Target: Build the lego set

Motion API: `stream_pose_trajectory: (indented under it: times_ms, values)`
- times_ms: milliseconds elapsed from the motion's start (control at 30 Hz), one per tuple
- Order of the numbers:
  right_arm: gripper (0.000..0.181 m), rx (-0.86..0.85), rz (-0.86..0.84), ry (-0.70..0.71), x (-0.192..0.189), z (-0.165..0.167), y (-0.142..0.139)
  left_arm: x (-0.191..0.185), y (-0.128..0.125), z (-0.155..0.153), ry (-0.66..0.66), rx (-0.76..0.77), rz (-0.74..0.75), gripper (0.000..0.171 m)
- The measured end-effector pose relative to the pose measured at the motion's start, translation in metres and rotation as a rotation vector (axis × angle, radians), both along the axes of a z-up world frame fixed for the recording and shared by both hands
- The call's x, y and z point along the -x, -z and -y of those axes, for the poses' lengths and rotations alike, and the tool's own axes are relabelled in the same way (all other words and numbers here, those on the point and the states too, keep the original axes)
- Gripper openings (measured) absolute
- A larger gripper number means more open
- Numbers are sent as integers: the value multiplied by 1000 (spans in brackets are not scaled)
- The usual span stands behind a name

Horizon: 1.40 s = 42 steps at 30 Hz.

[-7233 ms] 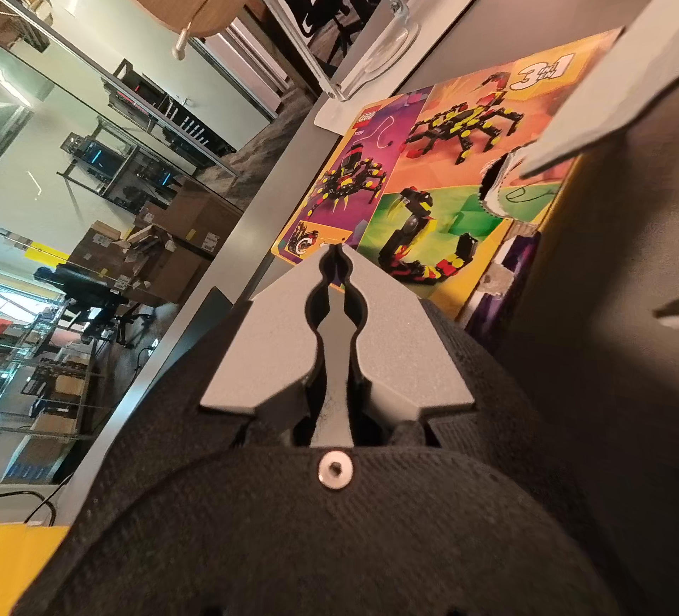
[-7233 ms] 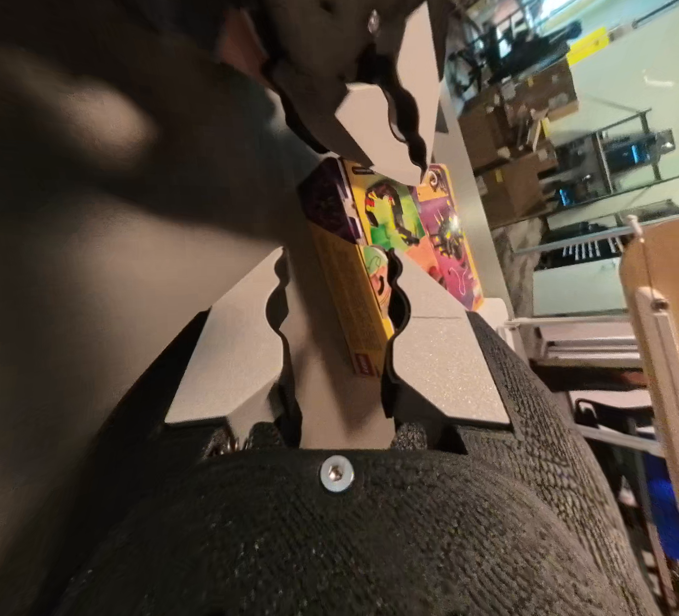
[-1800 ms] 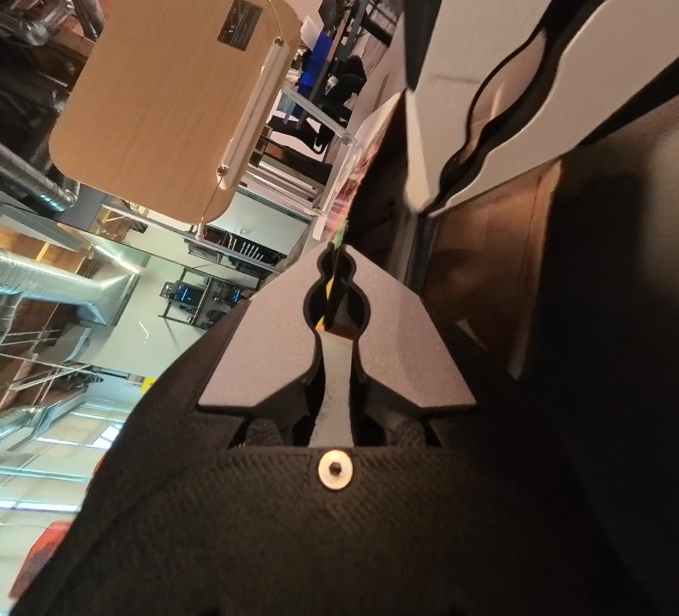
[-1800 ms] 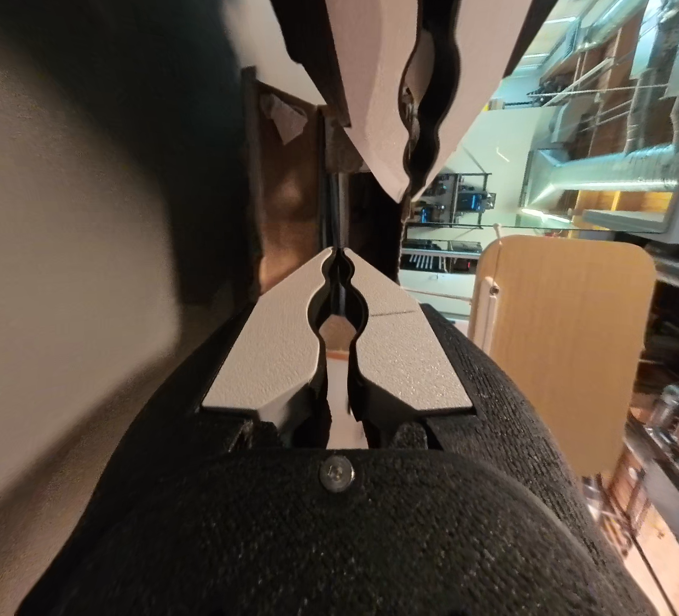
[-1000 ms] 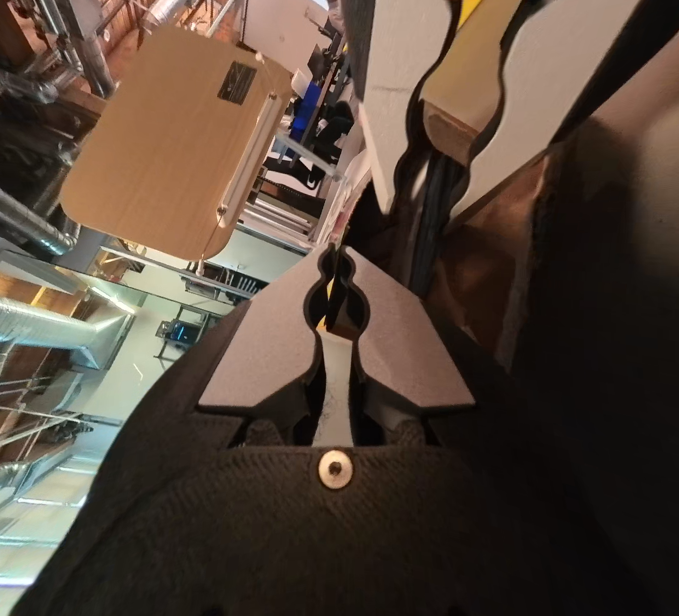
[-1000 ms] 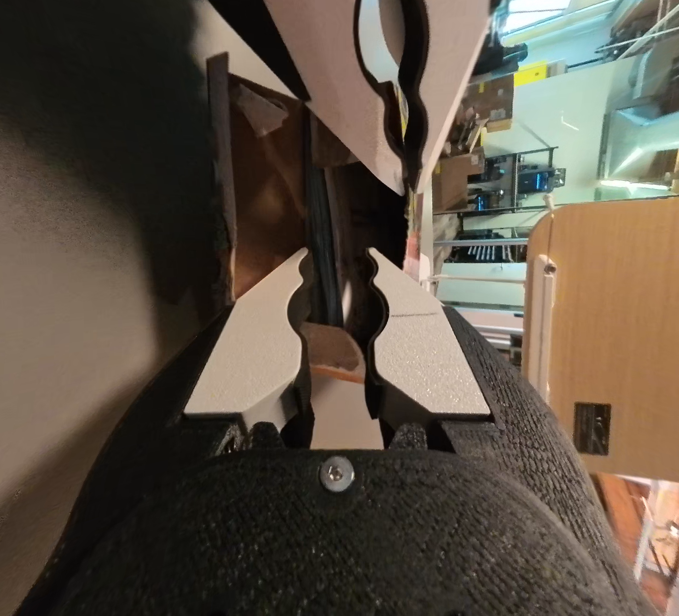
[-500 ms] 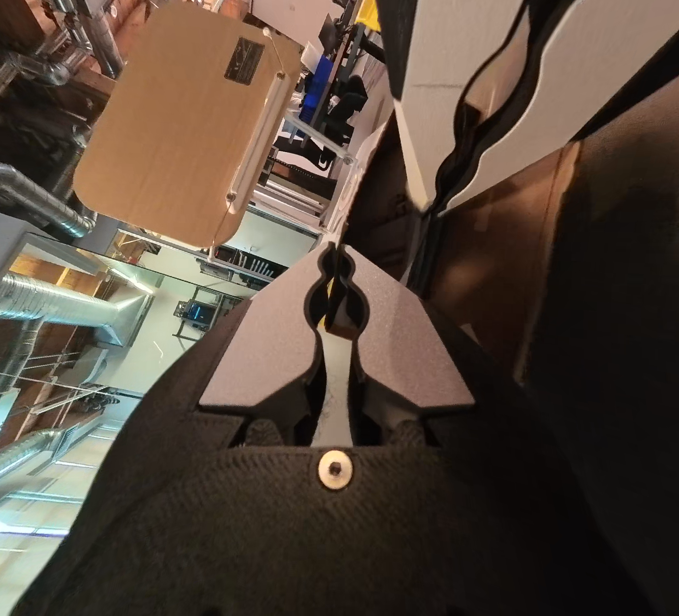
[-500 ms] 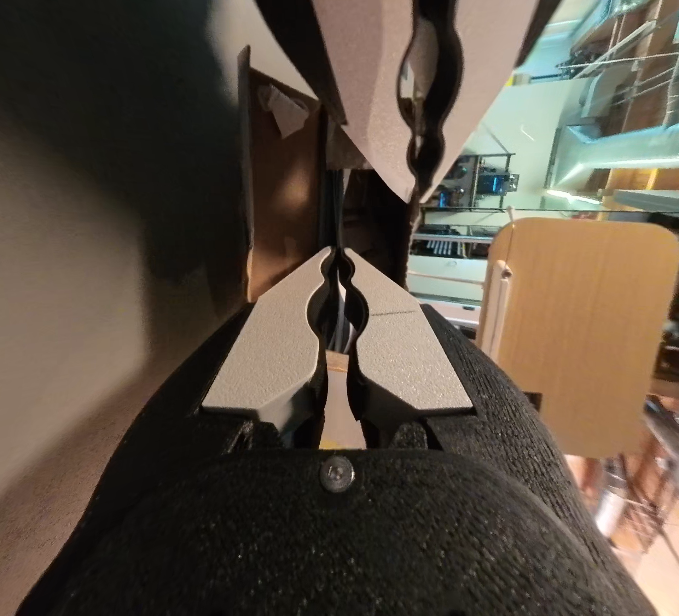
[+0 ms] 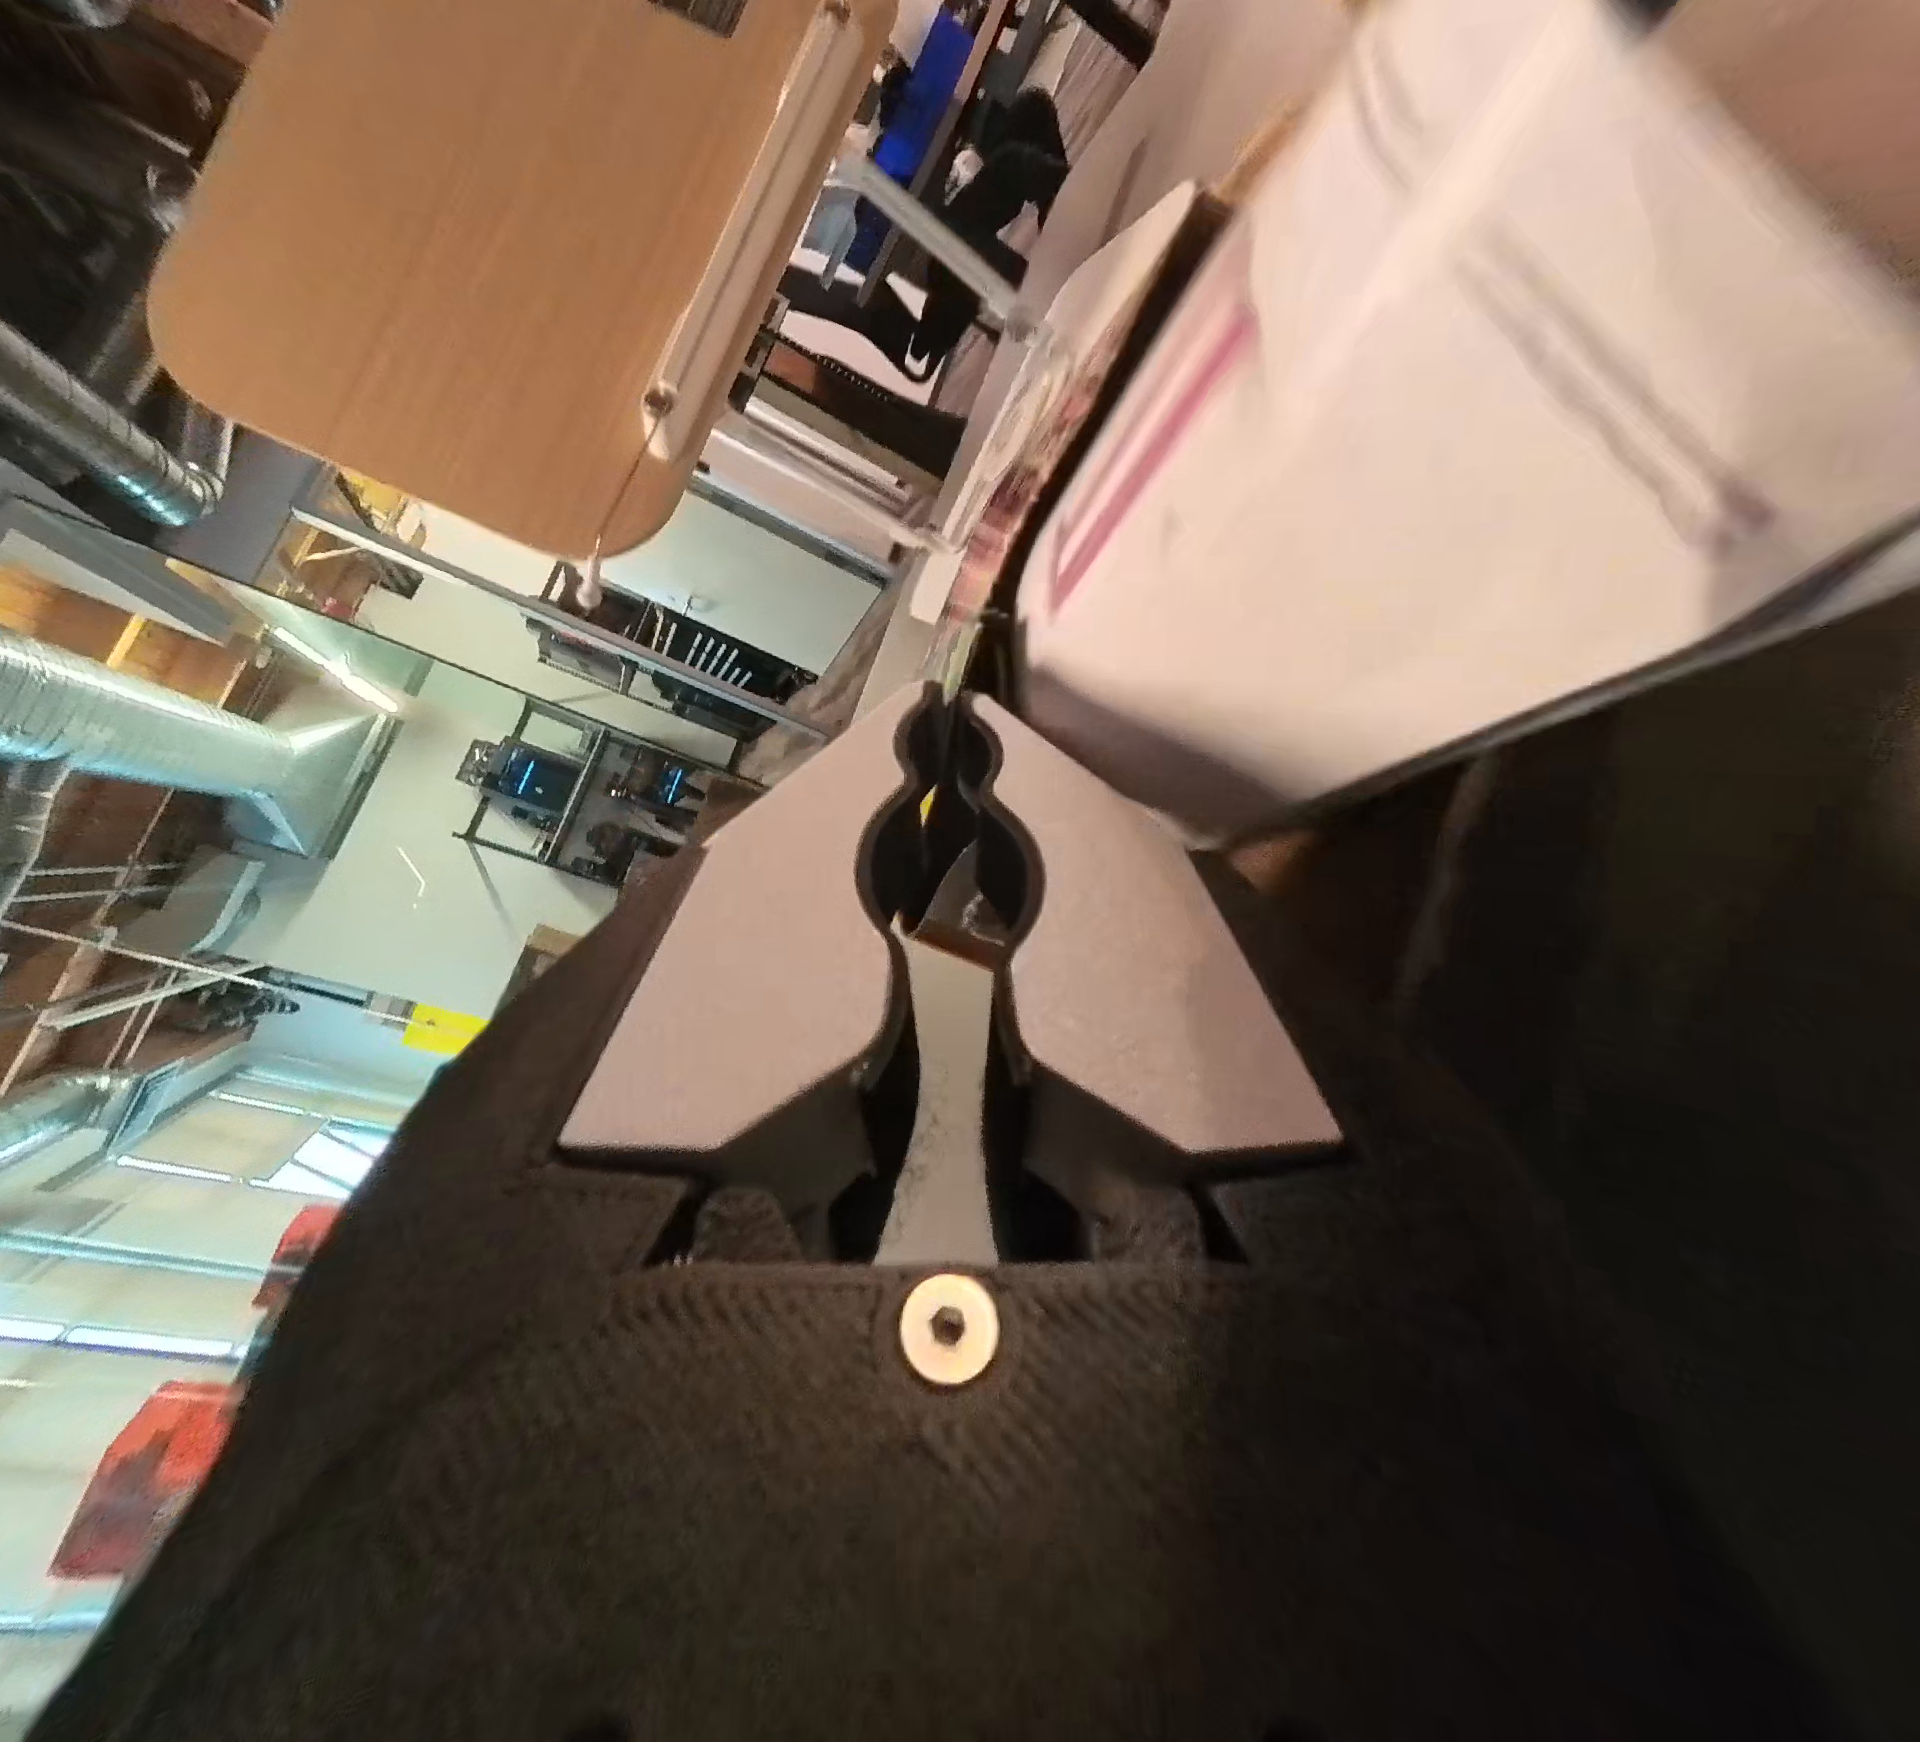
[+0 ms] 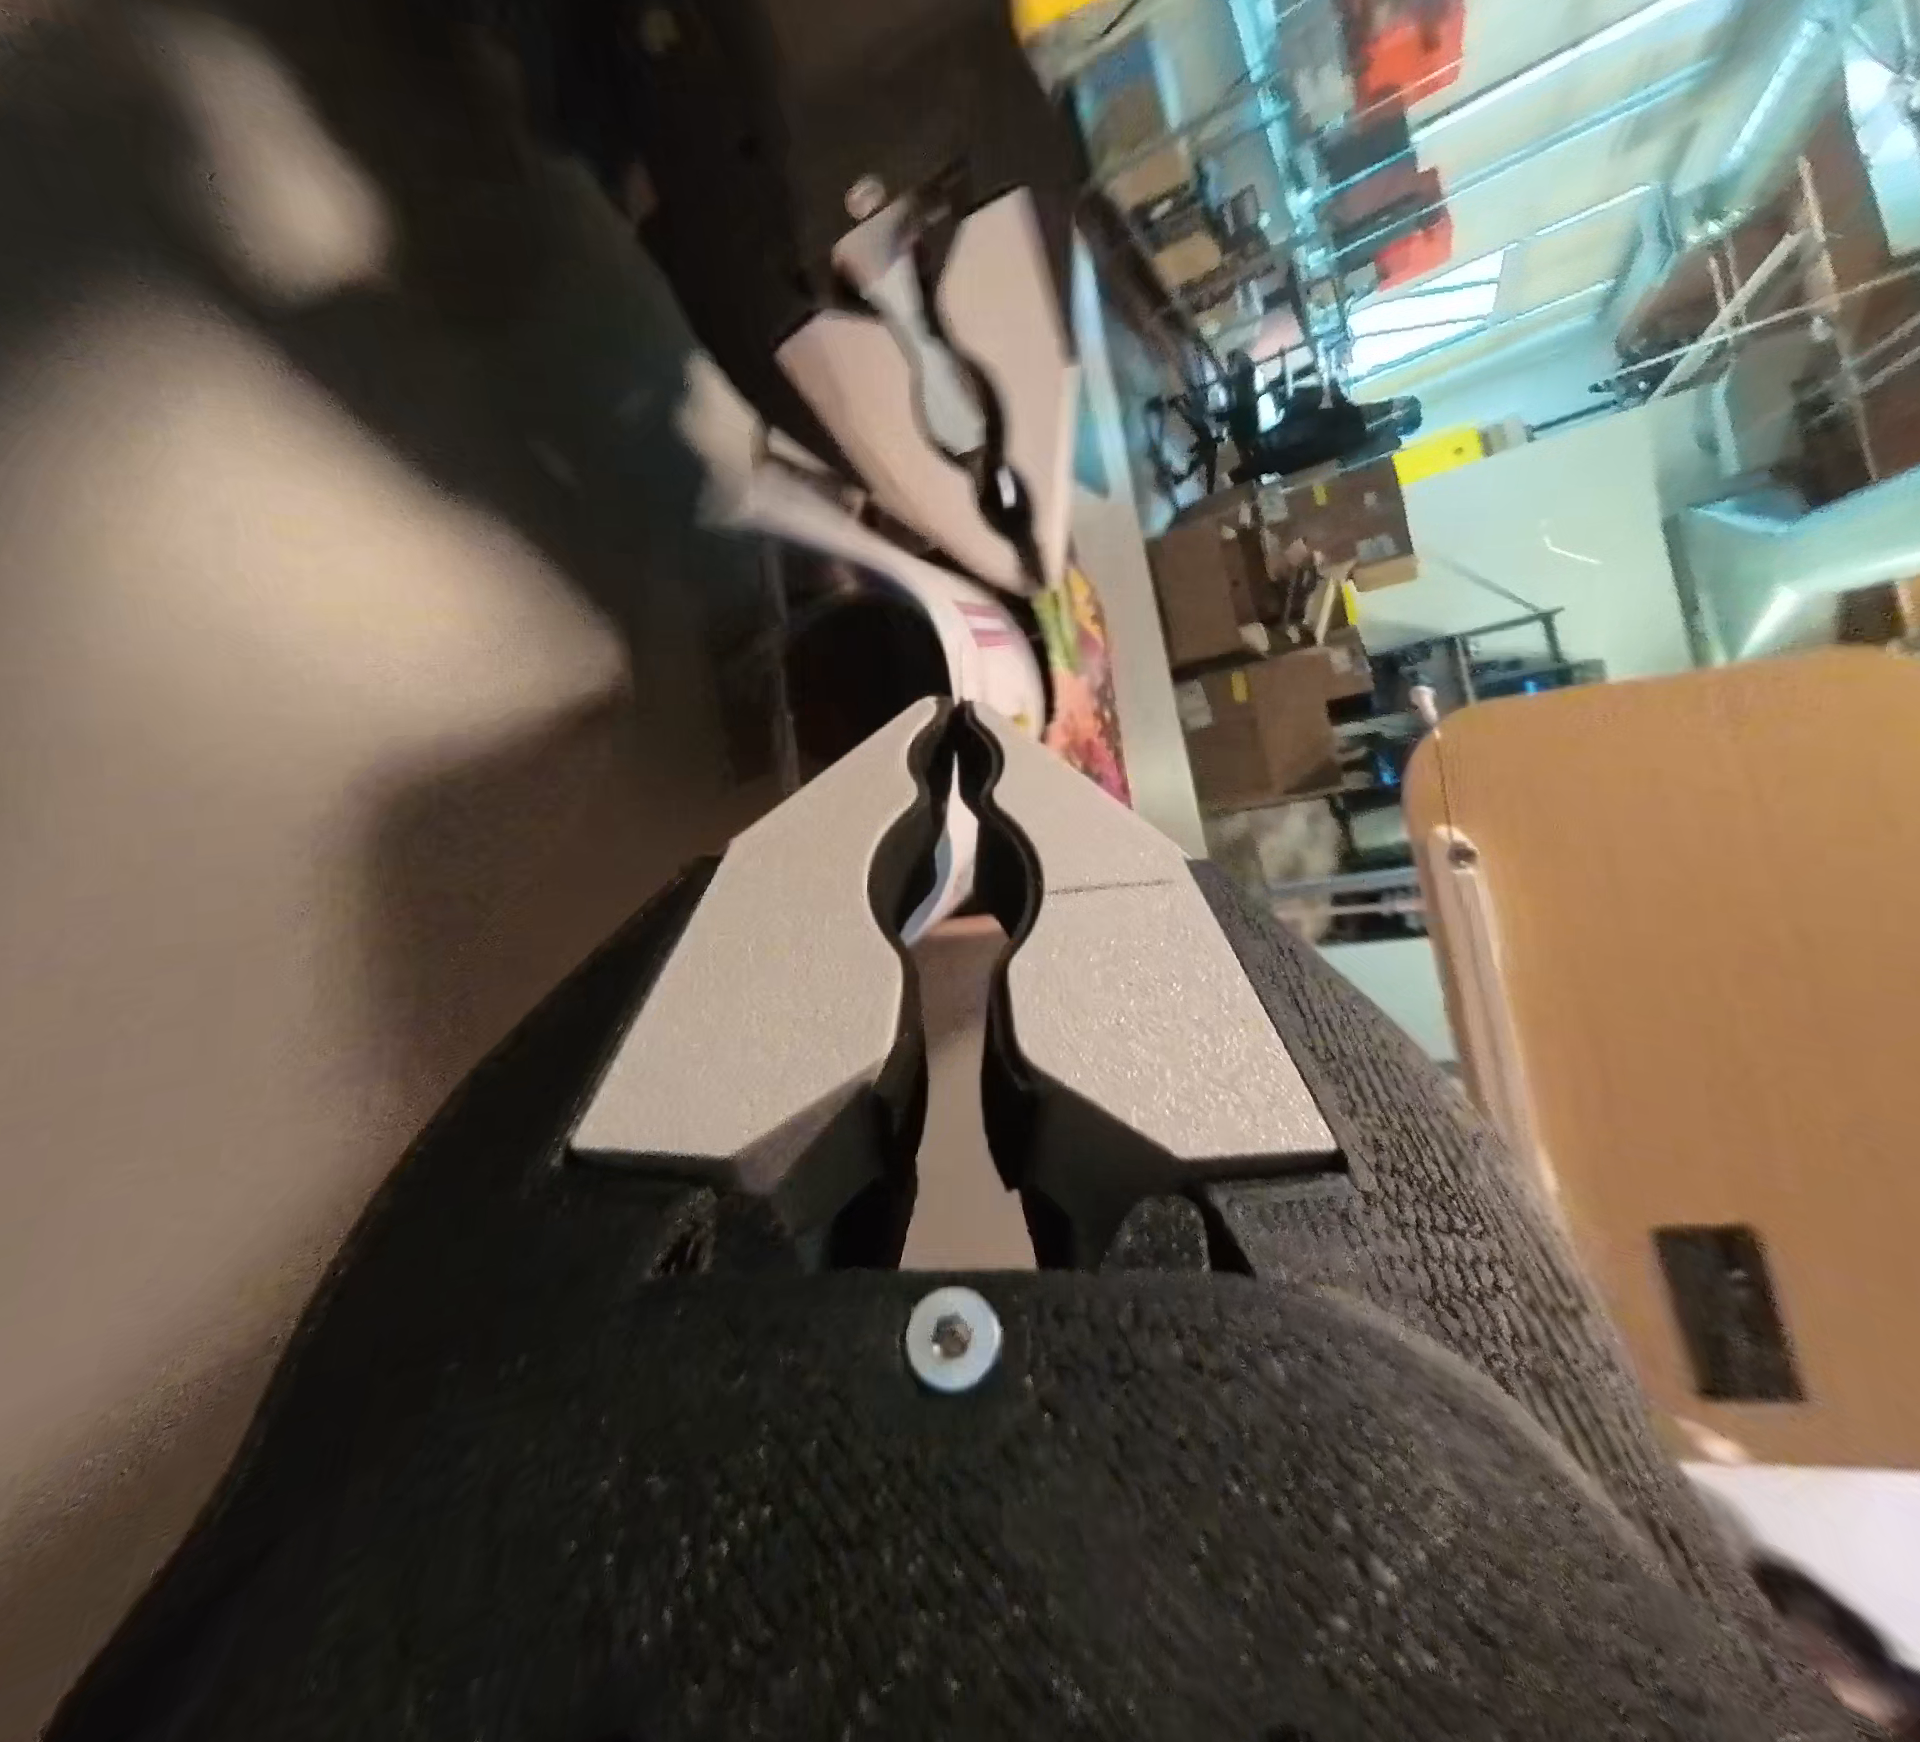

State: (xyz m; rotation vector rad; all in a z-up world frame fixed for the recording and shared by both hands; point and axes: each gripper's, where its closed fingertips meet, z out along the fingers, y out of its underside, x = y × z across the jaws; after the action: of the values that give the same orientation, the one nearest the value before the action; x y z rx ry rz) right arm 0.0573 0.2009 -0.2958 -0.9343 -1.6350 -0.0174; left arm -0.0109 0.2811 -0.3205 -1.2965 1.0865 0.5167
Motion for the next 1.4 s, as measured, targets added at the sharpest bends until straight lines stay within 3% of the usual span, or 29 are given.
stream_pose_trajectory:
  times_ms: [133,200,433,567,800,1067,1267,1333,1400]
  values:
    - [0,225,-379,8,-25,-13,-53,21,5,-11,-72,-17,-59,0]
    - [0,390,-522,90,-44,-37,-60,29,6,-14,-100,-17,-69,0]
    - [0,1149,-796,202,-80,-92,-11,41,8,-16,-144,-46,-139,0]
    - [0,1384,-926,210,-94,-105,1,49,8,-15,-173,-63,-177,0]
    - [0,1386,-940,352,-100,-121,26,74,9,6,-242,-66,-192,0]
    - [0,1276,-899,578,-55,-155,50,91,15,59,-264,-78,-252,0]
    - [1,1239,-937,735,-23,-193,59,100,14,63,-276,-60,-202,0]
    - [33,1176,-934,739,-22,-193,54,99,13,62,-271,-57,-183,0]
    - [50,1059,-988,704,-29,-188,39,98,12,62,-266,-47,-151,1]
